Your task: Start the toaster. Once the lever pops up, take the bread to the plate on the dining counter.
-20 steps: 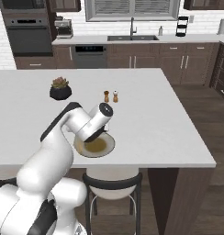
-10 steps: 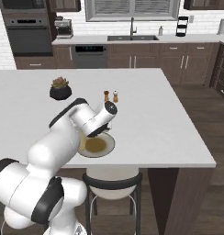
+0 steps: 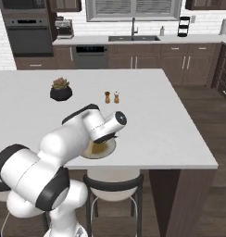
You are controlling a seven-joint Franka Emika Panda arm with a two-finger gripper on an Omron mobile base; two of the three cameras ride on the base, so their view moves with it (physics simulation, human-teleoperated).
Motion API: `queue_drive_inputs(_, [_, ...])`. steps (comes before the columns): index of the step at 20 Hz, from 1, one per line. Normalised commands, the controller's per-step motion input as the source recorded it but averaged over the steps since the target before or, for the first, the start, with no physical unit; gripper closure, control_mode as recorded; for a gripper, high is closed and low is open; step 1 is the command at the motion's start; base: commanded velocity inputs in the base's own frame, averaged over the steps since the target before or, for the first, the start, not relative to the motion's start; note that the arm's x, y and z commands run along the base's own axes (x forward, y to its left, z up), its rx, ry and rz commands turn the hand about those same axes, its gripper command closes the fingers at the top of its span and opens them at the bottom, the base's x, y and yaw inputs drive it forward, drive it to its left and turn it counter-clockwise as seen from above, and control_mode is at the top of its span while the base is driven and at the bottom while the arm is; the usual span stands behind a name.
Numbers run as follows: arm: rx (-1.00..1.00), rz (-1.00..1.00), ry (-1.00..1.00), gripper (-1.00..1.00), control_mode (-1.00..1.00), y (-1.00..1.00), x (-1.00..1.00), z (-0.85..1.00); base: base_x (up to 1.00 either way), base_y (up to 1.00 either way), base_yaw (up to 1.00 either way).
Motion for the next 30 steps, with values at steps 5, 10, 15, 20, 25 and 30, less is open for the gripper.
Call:
queue_drive_inputs(5, [0.00,0.03,-0.05,1.00,-1.00,-0.03,0.21,-0.18,0.00,0.00,0.00])
queue_drive_inputs(10, [0.00,0.02,-0.14,1.00,-1.00,0.01,0.27,-0.10,0.00,0.00,0.00])
queue_drive_inputs(15, [0.00,0.00,-0.13,1.00,-1.00,0.03,0.12,-0.16,0.00,0.00,0.00])
queue_drive_inputs(20, [0.00,0.00,-0.01,-1.00,-1.00,0.00,0.00,-0.35,0.00,0.00,0.00])
queue_drive_inputs(25, [0.00,0.00,0.00,-1.00,-1.00,0.00,0.00,-0.34,0.00,0.00,0.00])
queue_drive_inputs(30, [0.00,0.00,0.00,-1.00,-1.00,0.00,0.02,-0.17,0.00,0.00,0.00])
